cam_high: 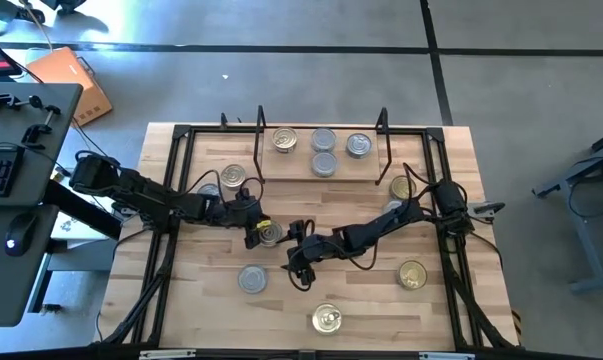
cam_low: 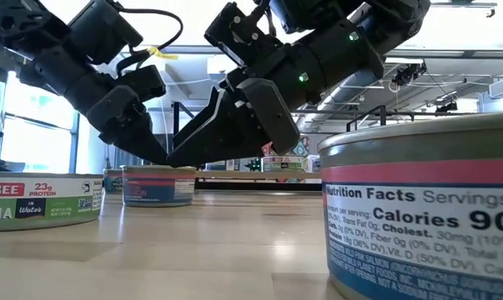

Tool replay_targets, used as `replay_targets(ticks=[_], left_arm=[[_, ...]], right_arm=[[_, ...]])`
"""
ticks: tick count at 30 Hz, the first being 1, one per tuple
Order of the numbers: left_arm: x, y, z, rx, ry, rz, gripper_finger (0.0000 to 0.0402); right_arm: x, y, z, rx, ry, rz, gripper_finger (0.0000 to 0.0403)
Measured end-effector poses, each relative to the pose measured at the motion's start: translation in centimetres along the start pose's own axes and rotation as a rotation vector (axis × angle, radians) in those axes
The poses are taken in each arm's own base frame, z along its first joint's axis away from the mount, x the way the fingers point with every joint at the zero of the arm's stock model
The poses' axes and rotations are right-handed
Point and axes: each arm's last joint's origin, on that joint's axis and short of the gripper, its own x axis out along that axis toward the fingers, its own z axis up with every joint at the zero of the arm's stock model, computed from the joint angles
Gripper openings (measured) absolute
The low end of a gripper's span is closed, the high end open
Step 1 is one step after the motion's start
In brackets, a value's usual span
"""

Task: Stack canned seafood by type on shelf
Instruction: Put the blue-pink tuna can on the shelf aligned with the other blue-pink tuna can

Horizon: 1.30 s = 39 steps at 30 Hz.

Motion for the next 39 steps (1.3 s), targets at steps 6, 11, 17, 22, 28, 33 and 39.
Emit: replay_targets(ticks=[6,11,17,22,28,33,39], left_arm=[[0.0,0.0,0.0,0.001,0.006,-0.004,0.0],[0.0,0.0,-0.1,0.003,0.014,-0.003,0.0],[0.0,0.1,-0.3,0.008,0.031,0.001,0.0],[0.1,0.1,-0.4,0.012,0.042,0.005,0.0],[0.1,0.1,-0.5,0.015,0.054,0.007,0.0],[0.0,-0.1,-0.7,0.012,0.064,0.006,0.0],[-0.2,-0.8,-0.9,0.022,0.064,-0.015,0.0]], right_arm=[[0.0,-0.3,0.0,0.004,-0.008,-0.007,0.0339],[0.2,-0.9,-0.1,-0.01,-0.01,-0.019,0.0339],[1.3,-1.3,-0.4,-0.039,-0.001,-0.029,0.0339],[2.5,-1.5,-0.7,-0.038,0.028,-0.051,0.0339],[2.9,-1.8,-0.5,0.0,0.103,-0.134,0.0339],[2.9,-2.1,0.0,0.136,0.139,-0.218,0.0339],[1.3,-2.7,1.3,0.294,0.149,-0.2,0.0339]])
